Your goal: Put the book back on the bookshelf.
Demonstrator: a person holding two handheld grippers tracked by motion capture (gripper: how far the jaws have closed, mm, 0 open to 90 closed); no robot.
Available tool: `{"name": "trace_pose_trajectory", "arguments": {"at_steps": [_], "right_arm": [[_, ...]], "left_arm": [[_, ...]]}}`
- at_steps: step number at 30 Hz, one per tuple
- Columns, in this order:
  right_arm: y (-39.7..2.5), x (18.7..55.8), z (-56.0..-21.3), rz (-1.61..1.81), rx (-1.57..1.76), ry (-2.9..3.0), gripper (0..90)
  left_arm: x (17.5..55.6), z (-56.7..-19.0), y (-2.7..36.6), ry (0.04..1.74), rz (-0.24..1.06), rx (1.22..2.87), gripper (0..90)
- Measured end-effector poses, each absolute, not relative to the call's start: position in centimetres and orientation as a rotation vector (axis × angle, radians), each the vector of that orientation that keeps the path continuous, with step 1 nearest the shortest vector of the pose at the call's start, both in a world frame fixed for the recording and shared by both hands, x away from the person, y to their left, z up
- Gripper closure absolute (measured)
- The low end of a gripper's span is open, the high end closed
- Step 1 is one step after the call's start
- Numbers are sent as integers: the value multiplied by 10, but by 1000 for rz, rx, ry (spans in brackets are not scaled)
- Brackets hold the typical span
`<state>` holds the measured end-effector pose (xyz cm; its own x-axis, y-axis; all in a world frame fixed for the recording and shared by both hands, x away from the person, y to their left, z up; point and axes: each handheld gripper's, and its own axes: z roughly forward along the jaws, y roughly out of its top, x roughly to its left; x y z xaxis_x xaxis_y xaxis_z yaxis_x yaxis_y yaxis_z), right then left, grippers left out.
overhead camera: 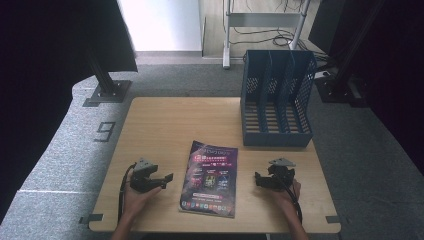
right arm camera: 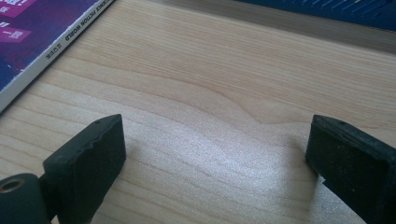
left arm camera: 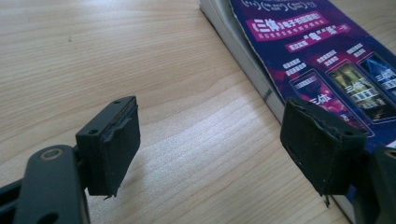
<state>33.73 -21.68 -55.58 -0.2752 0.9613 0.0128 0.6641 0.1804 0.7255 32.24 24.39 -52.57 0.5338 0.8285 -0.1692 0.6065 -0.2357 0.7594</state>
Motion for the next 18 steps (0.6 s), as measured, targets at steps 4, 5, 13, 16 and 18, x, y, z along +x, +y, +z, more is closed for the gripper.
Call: {"name": "trace_pose_trajectory", "arguments": {"at_steps": [4, 5, 13, 16, 18], "right_arm": [[-216, 336, -555, 873, 1536, 1994, 85], [-217, 336, -554, 875, 1539, 1989, 108], [-218, 333, -547, 947, 1534, 1954, 155], [-217, 331, -542, 989, 1518, 1943, 166], [-216, 330, -539, 1020, 1505, 1938, 171]], "left_arm": [[321, -523, 245, 1163, 343, 1935, 202], [322, -523, 245, 1162, 339, 1933, 202], [322, -524, 242, 1161, 329, 1939, 202], [322, -524, 242, 1156, 326, 1940, 203], [322, -524, 241, 1155, 327, 1938, 203]]}}
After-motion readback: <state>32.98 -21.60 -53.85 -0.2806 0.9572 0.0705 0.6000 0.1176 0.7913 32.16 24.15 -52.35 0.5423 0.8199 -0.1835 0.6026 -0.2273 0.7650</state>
